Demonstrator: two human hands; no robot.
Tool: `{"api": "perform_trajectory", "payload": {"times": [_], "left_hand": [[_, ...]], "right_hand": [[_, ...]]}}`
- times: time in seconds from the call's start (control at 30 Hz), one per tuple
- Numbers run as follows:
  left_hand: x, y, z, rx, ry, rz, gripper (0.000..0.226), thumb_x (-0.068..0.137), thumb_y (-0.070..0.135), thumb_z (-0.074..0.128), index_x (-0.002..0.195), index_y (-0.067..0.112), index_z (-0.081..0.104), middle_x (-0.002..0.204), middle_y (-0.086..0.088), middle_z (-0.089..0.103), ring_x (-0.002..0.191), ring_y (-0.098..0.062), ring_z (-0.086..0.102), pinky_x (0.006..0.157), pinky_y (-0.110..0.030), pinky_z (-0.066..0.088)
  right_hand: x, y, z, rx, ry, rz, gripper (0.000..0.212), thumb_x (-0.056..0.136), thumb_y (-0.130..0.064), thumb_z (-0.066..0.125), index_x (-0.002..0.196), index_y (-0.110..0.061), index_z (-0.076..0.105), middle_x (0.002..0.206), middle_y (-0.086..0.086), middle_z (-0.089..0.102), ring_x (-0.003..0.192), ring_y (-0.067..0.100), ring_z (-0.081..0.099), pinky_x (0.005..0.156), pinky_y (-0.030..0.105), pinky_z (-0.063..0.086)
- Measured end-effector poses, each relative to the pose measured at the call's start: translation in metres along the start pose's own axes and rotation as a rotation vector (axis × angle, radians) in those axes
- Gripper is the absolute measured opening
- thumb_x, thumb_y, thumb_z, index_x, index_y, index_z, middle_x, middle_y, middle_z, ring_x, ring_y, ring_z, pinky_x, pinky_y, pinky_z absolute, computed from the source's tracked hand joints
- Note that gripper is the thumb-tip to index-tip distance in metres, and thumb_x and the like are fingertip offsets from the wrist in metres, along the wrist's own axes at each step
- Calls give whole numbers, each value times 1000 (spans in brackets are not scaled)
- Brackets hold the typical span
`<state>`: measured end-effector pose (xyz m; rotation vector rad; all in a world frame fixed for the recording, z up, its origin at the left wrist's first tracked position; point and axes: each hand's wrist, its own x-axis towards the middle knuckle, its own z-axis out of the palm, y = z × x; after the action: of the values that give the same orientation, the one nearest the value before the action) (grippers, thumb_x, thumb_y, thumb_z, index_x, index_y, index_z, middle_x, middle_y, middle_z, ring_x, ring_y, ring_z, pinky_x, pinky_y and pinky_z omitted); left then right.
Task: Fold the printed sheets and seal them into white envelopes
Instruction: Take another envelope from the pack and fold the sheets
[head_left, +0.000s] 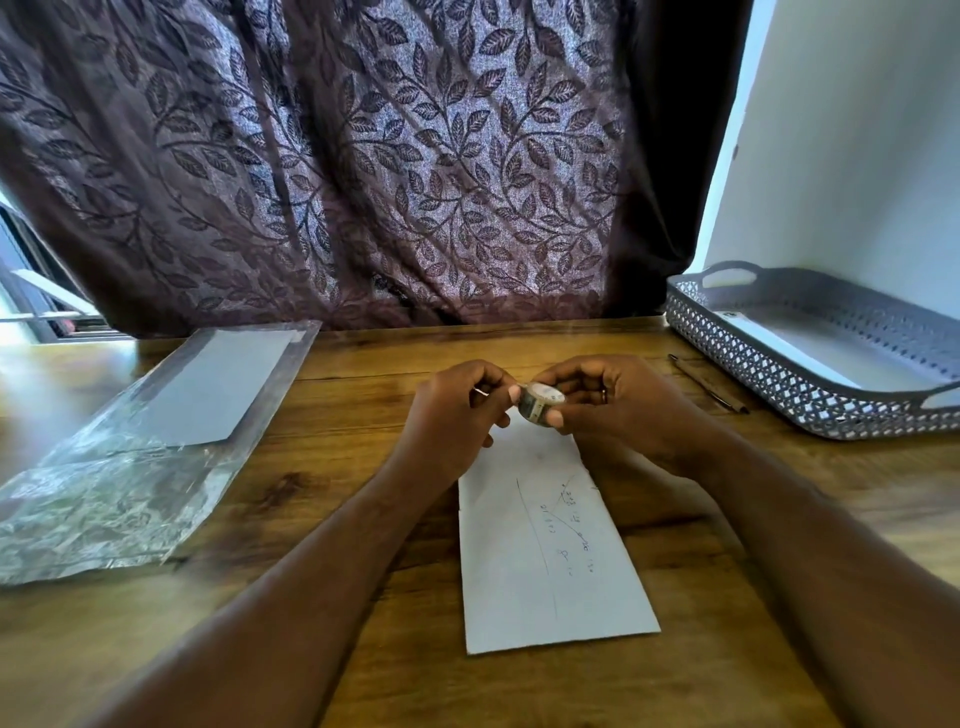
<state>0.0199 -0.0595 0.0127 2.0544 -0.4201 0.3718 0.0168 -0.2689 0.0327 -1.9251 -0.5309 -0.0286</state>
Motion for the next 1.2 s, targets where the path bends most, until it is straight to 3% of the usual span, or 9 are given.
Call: {"api": "perform_trajectory", "payload": {"times": [0.2,0.37,0.5,0.6,0.7,0.93,1.0,1.1,1.2], "left_hand": [[0,-1,0,11,28,-31,6,97,19,64,94,16,68,81,3,70,70,-5,67,57,-27,59],[0,-1,0,20,31,-40,7,96,20,65,94,15,70,81,4,70,68,-3,67,56,-24,59],[0,0,-1,-4,31,-73,7,96,21,65,92,18,70,84,6,70,68,-4,68,58,-27,59],[0,1,1,-3,21,-92,6,96,22,65,90,21,69,87,6,70,68,-3,69,58,-26,59],[1,4,3,-8,4,-127,5,95,22,66,92,21,69,88,5,70,67,-7,68,57,-22,58],[0,6,2,-100,7,-208,6,93,18,68,95,17,74,91,0,73,75,-14,72,65,-33,62],[0,6,1,-110,20,-218,6,93,16,68,95,17,74,91,-1,74,75,-14,72,65,-33,61],[0,9,0,-144,30,-232,6,93,14,68,94,16,73,90,-4,74,76,-18,72,70,-38,63],[-1,12,0,-150,22,-225,6,92,13,69,95,15,74,90,-3,74,74,-18,73,72,-44,63]], "right_hand": [[2,4,-1,-89,68,66,26,80,-21,83,103,-21,72,90,-6,77,75,1,69,65,16,56],[5,10,-6,-157,130,121,29,78,-24,86,103,-18,73,93,1,77,80,15,71,70,28,58],[6,21,-22,-414,346,194,34,74,-37,88,101,-23,73,91,-7,74,84,14,70,74,33,56],[1,29,-45,-642,523,298,36,76,-40,85,104,-21,72,93,-4,71,85,15,64,74,29,45],[-6,36,-62,-693,613,353,33,80,-39,82,103,-19,72,93,1,72,84,17,60,73,29,42],[-5,46,-64,-776,561,489,47,78,-38,84,115,-14,69,112,10,70,96,24,60,78,33,45],[-5,43,-63,-796,589,459,52,78,-40,83,119,-12,67,113,11,68,102,27,62,82,35,47],[-2,26,-50,-645,638,234,35,87,-40,74,109,-13,70,96,1,70,91,19,65,80,32,50],[-2,0,-19,-467,492,40,22,89,-40,73,92,-19,72,84,-12,68,76,2,62,65,12,43]]}}
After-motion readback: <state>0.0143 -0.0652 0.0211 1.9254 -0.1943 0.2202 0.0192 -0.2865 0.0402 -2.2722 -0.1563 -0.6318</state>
